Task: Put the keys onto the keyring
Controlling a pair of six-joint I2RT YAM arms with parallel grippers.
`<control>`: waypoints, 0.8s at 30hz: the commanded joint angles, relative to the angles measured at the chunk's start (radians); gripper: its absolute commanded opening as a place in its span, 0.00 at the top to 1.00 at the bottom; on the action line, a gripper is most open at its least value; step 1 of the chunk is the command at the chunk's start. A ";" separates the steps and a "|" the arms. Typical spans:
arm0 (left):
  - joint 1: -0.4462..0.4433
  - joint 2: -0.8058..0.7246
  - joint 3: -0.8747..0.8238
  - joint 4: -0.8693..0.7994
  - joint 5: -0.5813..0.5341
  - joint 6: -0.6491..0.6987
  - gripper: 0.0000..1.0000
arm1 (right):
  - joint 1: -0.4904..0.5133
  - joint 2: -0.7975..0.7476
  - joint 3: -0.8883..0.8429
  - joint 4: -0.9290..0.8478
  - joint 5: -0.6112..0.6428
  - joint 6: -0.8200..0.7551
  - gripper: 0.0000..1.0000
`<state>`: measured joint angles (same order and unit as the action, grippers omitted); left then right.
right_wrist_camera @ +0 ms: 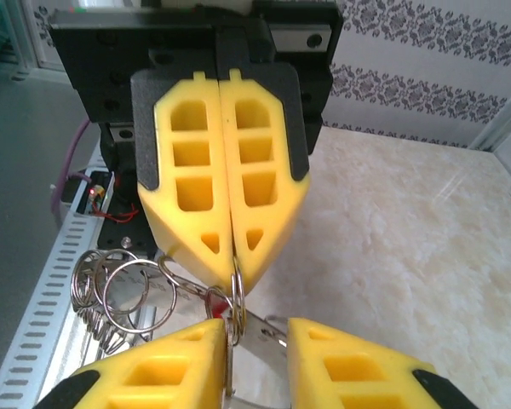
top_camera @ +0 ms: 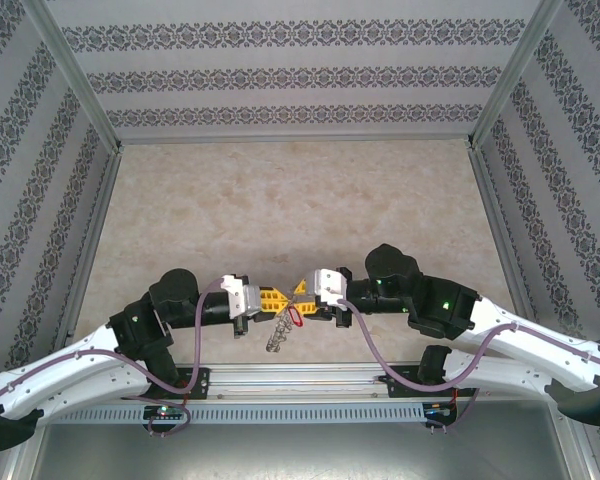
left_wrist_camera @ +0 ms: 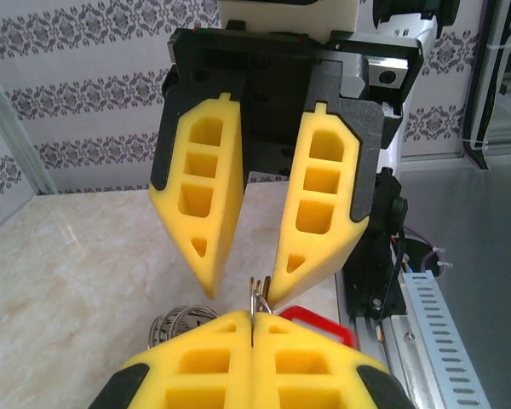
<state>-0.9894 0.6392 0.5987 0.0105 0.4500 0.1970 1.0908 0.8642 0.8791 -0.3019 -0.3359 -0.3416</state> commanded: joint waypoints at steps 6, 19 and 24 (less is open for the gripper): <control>-0.011 -0.035 -0.037 0.198 0.051 -0.051 1.00 | 0.006 0.004 -0.006 0.053 -0.047 0.027 0.86; -0.024 0.114 0.174 -0.283 -0.123 0.130 0.87 | 0.013 0.125 0.154 -0.171 0.049 -0.072 1.00; -0.031 0.154 0.197 -0.298 -0.146 0.148 0.87 | 0.021 0.149 0.183 -0.188 0.039 -0.086 1.00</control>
<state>-0.9962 0.7792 0.7650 -0.2543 0.3267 0.3000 1.0908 1.0050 1.0187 -0.5129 -0.2764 -0.3992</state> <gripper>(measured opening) 0.135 0.044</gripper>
